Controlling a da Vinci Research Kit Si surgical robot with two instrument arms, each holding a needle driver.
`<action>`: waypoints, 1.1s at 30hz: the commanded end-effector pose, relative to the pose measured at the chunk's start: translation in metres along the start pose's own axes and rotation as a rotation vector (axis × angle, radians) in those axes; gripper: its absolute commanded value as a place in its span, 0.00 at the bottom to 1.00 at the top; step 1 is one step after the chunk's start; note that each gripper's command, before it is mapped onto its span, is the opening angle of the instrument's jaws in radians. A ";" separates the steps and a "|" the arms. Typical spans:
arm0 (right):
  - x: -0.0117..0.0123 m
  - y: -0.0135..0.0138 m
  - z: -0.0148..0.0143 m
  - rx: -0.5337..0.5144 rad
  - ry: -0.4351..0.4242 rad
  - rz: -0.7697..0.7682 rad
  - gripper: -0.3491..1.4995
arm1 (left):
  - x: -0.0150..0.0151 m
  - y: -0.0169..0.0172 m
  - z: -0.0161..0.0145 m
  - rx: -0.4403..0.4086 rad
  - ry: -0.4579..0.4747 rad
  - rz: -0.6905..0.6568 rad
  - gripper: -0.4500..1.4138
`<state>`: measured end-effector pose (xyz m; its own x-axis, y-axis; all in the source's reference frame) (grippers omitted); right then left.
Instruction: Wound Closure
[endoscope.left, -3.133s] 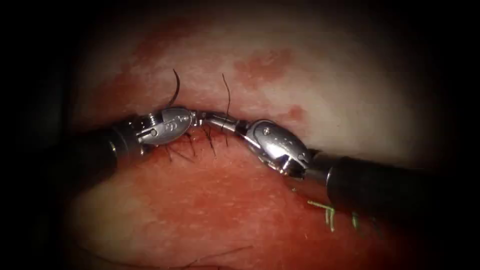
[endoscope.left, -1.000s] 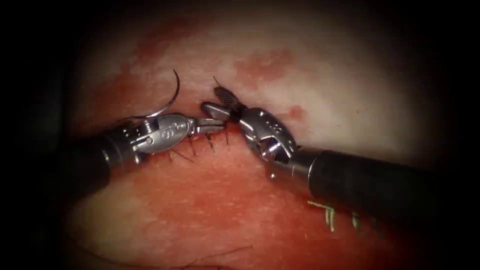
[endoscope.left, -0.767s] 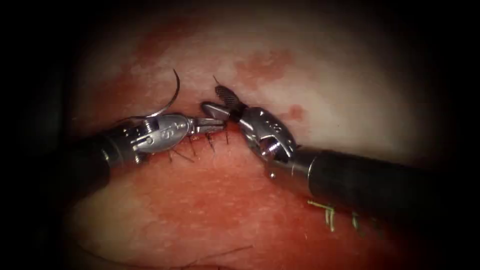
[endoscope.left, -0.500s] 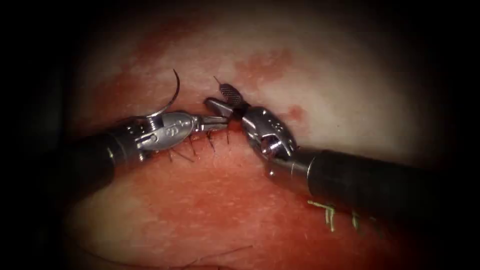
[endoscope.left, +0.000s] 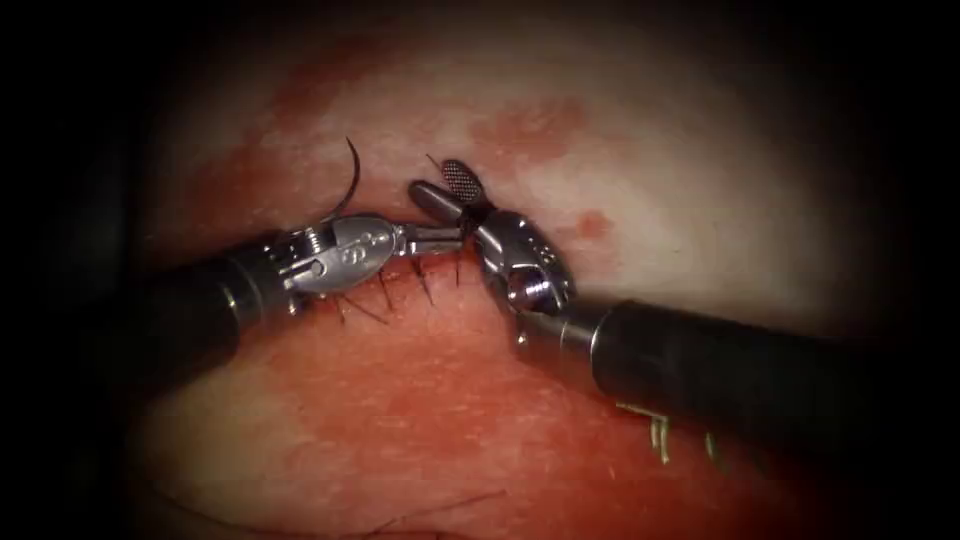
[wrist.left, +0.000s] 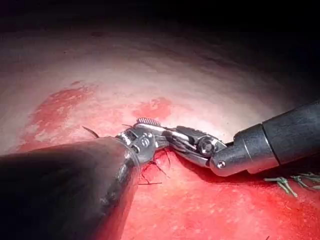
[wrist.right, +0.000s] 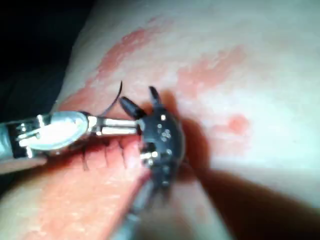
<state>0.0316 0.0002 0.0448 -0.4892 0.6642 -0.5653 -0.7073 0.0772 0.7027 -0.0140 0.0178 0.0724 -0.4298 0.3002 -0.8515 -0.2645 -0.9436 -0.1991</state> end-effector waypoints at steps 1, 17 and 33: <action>-0.0005 -0.0003 0.0006 -0.008 0.005 0.001 0.60 | -0.0001 -0.0006 0.0008 -0.005 0.000 0.003 0.00; -0.0013 -0.0006 0.0019 -0.089 -0.019 0.008 0.52 | -0.0003 -0.0007 0.0019 -0.032 -0.013 -0.001 0.00; -0.0035 -0.0015 0.0042 -0.139 -0.093 -0.051 0.39 | -0.0010 -0.0002 0.0012 -0.044 -0.019 -0.004 0.00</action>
<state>0.0357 0.0007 0.0472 -0.4061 0.7293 -0.5506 -0.7985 0.0098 0.6019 -0.0141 0.0174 0.0735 -0.4462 0.3089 -0.8399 -0.2290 -0.9467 -0.2265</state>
